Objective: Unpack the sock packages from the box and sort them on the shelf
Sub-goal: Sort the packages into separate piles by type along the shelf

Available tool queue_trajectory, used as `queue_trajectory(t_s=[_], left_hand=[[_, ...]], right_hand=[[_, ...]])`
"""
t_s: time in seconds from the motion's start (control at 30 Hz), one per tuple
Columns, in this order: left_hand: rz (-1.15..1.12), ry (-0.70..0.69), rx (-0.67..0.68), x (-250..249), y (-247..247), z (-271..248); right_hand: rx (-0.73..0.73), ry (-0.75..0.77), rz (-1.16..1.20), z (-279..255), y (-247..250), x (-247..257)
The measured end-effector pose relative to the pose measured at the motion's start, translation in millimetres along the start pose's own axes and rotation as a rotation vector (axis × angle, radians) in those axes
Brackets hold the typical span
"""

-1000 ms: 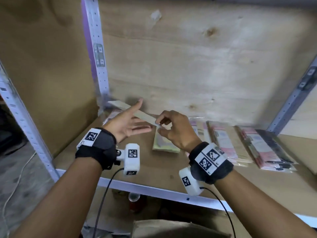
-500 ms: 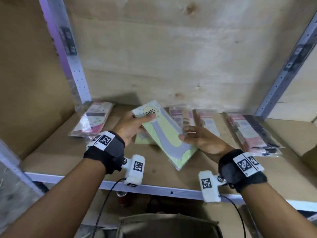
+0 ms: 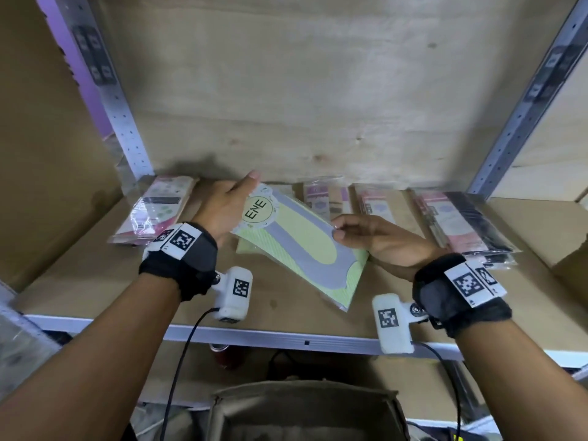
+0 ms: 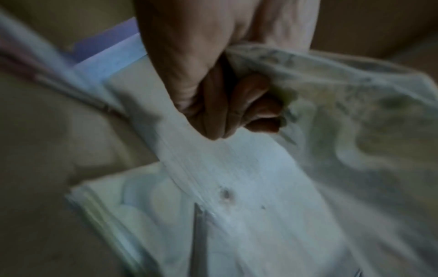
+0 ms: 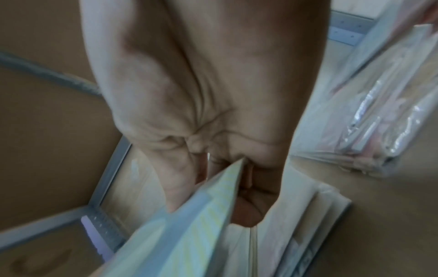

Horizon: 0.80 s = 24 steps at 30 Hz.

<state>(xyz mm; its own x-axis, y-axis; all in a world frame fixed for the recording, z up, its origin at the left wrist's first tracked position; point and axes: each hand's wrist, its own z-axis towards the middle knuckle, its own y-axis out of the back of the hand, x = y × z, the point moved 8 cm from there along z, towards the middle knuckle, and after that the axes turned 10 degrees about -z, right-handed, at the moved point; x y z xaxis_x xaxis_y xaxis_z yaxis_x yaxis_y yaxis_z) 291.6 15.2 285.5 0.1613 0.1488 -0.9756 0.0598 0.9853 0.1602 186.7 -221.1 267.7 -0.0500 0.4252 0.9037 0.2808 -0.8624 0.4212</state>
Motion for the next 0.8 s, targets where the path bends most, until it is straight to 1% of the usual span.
queue_trajectory(t_s=[0.07,0.17,0.2,0.27,0.3,0.37,0.43,0.53,0.6,0.7,0.73,0.8], left_hand=[[-0.076,0.104,0.019,9,-2,1],[-0.135,0.135,-0.014,9,4,3],[-0.210,0.167,-0.021,8,6,1],[-0.365,0.243,0.010,8,3,-6],[-0.363,0.269,0.047,7,-4,-12],[-0.257,0.317,0.128,6,-26,-27],[-0.180,0.353,0.201,7,-49,-43],[-0.210,0.299,0.293,4,-67,-49],[-0.272,0.258,0.290,4,-62,-46],[-0.287,0.252,0.257,8,-52,-40],[-0.298,0.261,0.248,10,-49,-39],[-0.366,0.297,0.225,14,-45,-36]], right_hand=[[-0.019,-0.012,0.075,-3,2,0],[-0.056,-0.025,0.107,-7,6,-2],[-0.079,-0.032,0.130,-7,7,-4],[-0.155,-0.057,0.229,-6,9,-8],[-0.204,-0.055,0.299,-5,10,-8],[-0.299,-0.047,0.425,-1,10,-8],[-0.374,-0.039,0.490,5,8,-7],[-0.437,-0.030,0.541,10,5,-5],[-0.430,-0.067,0.509,11,5,-7],[-0.302,-0.129,0.459,13,0,-12],[-0.282,-0.134,0.463,14,0,-12],[-0.302,-0.131,0.506,15,3,-13]])
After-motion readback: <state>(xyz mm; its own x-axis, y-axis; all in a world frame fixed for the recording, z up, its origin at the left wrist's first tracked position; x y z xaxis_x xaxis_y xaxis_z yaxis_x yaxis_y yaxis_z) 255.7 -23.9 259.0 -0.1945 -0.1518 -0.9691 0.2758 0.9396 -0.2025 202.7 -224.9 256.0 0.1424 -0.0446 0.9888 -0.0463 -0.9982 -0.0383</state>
